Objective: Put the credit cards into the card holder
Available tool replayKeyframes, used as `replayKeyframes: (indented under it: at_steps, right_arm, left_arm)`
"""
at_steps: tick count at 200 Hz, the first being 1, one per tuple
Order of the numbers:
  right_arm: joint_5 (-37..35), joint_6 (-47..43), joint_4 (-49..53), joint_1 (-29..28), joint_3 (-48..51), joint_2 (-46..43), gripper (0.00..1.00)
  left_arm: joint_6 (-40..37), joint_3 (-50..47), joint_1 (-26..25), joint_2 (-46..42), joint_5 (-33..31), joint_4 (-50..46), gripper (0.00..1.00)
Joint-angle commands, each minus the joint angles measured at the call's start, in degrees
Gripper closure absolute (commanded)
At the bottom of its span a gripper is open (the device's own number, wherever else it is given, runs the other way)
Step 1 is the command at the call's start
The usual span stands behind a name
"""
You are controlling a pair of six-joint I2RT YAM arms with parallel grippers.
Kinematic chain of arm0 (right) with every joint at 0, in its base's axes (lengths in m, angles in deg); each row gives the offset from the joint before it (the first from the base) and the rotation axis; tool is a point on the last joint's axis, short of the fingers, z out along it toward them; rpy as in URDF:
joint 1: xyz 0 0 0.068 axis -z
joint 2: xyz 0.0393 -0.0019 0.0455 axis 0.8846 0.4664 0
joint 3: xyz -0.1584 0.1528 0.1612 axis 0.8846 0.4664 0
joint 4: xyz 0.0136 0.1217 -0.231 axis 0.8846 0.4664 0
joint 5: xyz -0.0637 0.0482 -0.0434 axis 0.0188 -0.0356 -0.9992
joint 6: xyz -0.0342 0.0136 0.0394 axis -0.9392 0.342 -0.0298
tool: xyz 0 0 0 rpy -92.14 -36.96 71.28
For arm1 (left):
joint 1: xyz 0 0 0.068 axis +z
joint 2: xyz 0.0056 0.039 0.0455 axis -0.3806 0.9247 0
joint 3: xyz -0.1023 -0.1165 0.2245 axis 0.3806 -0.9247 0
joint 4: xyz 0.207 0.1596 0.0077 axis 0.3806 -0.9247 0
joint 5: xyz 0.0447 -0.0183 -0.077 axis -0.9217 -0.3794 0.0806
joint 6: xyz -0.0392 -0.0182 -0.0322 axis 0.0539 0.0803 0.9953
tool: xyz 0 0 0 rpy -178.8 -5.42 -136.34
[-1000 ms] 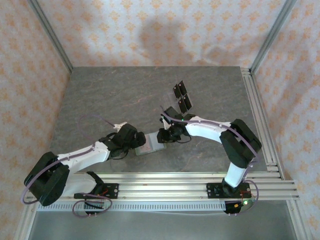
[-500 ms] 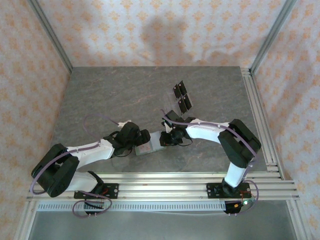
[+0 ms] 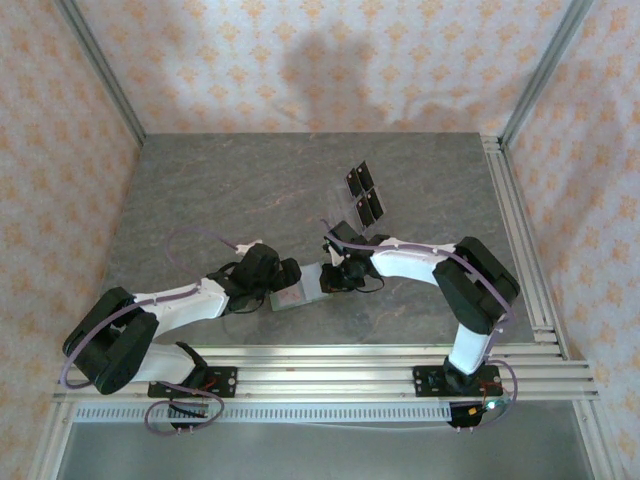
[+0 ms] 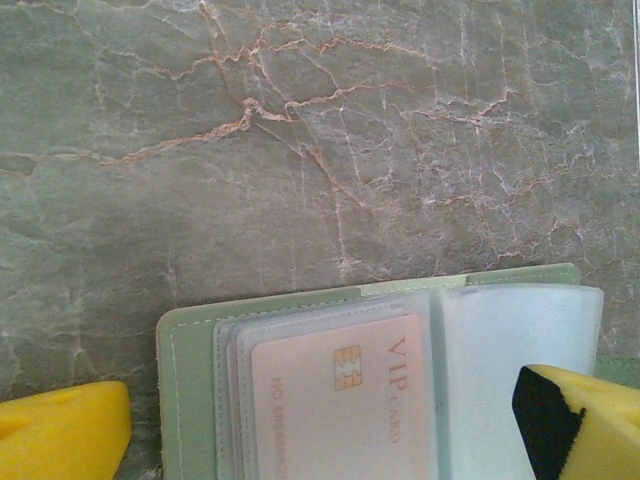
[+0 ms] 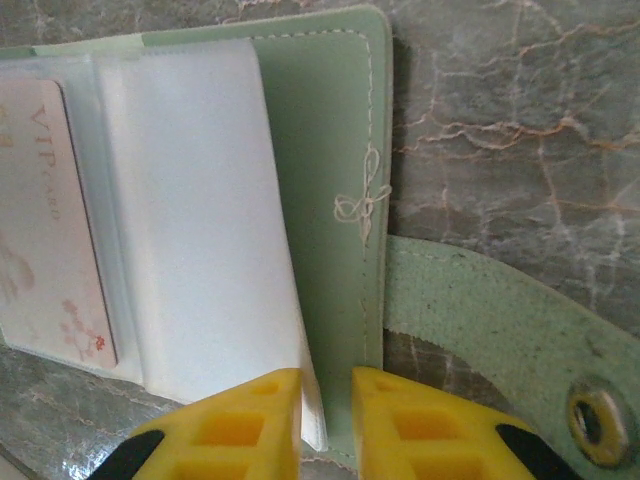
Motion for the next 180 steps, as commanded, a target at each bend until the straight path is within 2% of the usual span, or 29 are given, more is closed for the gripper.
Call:
replayKeyframes:
  at_steps: [1,111,180]
  right_arm:
    - [-0.3,0.5,-1.2,-0.1,-0.1,2.1,0.8]
    - [1.2,1.0,-2.3,-0.1,-0.1,2.3,0.82]
    - [-1.6,1.5,3.2,2.2,-2.5,-9.6,0.74]
  left_arm:
    - [0.6,2.0,-0.2,1.6,3.9,7.9,0.0]
    - [1.0,3.9,-2.3,-2.7,2.7,6.5,0.0]
    - [1.8,5.0,-3.9,-2.6,1.8,7.3,0.0]
